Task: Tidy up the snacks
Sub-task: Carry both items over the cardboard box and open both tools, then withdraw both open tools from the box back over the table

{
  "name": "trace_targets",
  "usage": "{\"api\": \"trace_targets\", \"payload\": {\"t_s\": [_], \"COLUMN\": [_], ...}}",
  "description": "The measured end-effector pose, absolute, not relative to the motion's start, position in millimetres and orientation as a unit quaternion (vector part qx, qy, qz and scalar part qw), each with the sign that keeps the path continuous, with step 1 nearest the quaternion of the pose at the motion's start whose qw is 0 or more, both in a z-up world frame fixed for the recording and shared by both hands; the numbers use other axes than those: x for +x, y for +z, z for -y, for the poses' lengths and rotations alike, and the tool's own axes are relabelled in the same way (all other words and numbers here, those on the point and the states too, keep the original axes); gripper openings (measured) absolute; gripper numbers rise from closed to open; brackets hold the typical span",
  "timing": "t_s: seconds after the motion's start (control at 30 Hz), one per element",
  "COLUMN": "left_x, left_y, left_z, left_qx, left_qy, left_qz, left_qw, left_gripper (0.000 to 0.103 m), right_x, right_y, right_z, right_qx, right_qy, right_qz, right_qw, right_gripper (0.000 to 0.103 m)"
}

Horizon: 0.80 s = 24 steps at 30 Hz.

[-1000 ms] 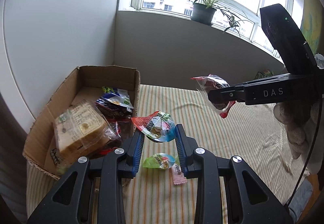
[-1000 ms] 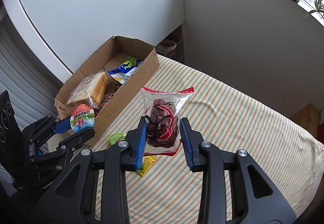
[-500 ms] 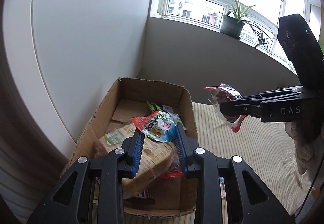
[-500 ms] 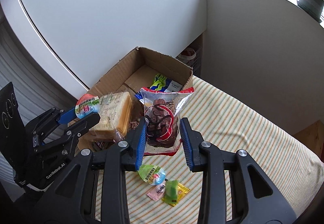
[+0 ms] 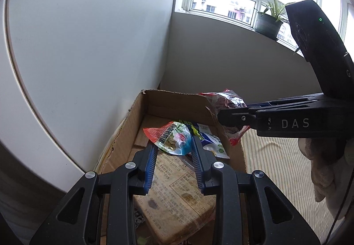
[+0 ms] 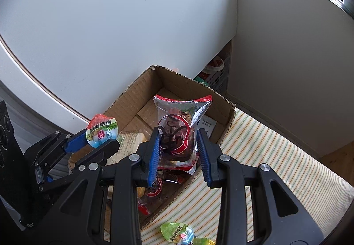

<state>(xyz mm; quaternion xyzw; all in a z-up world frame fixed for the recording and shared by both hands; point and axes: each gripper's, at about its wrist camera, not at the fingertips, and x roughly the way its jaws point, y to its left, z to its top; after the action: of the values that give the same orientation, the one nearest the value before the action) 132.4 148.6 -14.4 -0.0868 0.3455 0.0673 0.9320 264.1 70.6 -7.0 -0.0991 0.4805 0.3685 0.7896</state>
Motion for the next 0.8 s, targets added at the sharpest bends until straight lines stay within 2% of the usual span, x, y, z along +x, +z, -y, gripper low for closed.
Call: {"api": "trace_targets", "payload": {"t_s": [0.47, 0.67, 0.7, 0.73, 0.8], "left_x": [146.2, 145.3, 145.3, 145.4, 143.9], "left_y": [-25.5, -24.5, -24.8, -24.9, -23.3], "left_z": [-157.2, -158.7, -159.1, -159.4, -159.3], "left_qx": [-0.084, -0.085, -0.085, -0.085, -0.084], "left_qy": [0.076, 0.08, 0.083, 0.086, 0.088], "left_qz": [-0.366, -0.367, -0.368, -0.366, -0.362], "left_qw": [0.924, 0.923, 0.922, 0.923, 0.924], "left_gripper": [0.03, 0.032, 0.038, 0.05, 0.062], "right_x": [279.6, 279.5, 278.8, 278.2, 277.7], "right_y": [-24.5, -21.6, -20.6, -19.5, -17.1], "right_z": [-83.4, -81.6, -81.3, -80.9, -79.5], "right_qx": [-0.1, -0.101, -0.102, -0.103, -0.102], "right_qy": [0.367, 0.366, 0.365, 0.363, 0.361], "right_qz": [-0.492, -0.487, -0.485, -0.483, -0.479], "right_qw": [0.783, 0.786, 0.788, 0.79, 0.793], "right_gripper": [0.036, 0.054, 0.059, 0.062, 0.069]}}
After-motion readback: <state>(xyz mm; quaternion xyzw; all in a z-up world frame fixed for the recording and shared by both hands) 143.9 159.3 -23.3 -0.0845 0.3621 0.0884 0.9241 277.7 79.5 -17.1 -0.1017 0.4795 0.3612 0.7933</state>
